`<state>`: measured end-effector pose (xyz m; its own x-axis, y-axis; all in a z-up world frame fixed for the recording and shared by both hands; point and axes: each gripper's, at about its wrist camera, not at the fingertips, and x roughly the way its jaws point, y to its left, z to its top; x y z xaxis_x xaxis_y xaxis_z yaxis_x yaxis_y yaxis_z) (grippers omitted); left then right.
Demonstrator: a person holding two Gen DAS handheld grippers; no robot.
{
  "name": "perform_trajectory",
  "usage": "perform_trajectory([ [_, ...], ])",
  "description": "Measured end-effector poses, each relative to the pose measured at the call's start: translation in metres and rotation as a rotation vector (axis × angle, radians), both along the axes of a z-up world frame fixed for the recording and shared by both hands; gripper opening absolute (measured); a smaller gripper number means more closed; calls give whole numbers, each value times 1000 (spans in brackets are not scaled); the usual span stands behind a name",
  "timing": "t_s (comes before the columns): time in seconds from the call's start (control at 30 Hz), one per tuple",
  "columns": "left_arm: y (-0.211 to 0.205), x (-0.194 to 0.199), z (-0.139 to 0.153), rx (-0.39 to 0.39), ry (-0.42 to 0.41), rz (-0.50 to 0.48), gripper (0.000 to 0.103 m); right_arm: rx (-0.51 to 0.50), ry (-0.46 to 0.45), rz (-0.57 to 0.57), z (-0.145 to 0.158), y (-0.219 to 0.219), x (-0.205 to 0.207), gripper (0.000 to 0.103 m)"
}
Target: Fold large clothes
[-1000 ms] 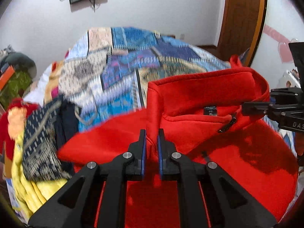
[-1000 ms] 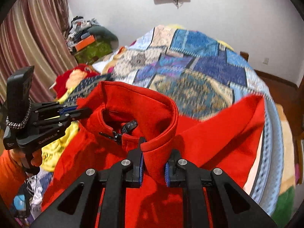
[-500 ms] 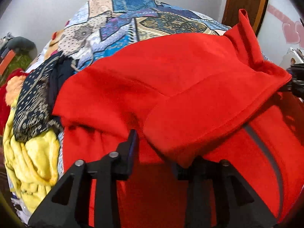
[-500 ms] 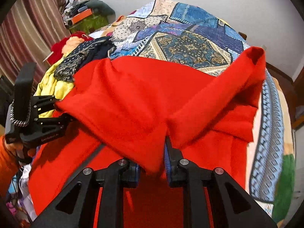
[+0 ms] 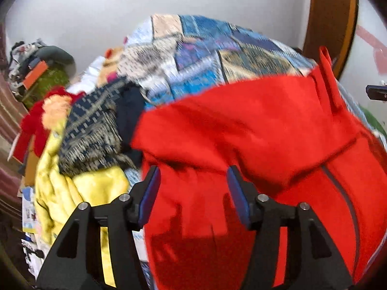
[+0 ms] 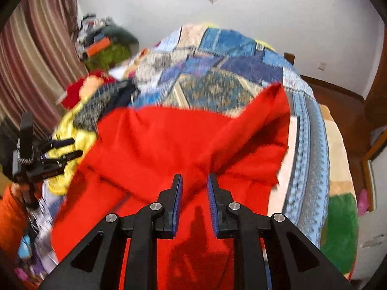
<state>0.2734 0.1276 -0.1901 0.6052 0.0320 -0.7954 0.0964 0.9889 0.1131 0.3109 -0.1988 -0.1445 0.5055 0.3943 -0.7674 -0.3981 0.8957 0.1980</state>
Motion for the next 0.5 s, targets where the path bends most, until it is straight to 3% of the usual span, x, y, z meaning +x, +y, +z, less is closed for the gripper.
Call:
perform_trajectory([
  [0.13,1,31,12,17,-50,13,67,6,-19,5,3,25,33,16],
  [0.23,-3,61,7,13,-41,15,68,-3,0,6,-7,46,68,16],
  [0.4,-17,104,-19,-23,16,1,68,-57,92,-26,-50,67,129,16],
  [0.5,-27,120,-36,-35,28,-10,68,-146,128,-63,-77,68,152,16],
])
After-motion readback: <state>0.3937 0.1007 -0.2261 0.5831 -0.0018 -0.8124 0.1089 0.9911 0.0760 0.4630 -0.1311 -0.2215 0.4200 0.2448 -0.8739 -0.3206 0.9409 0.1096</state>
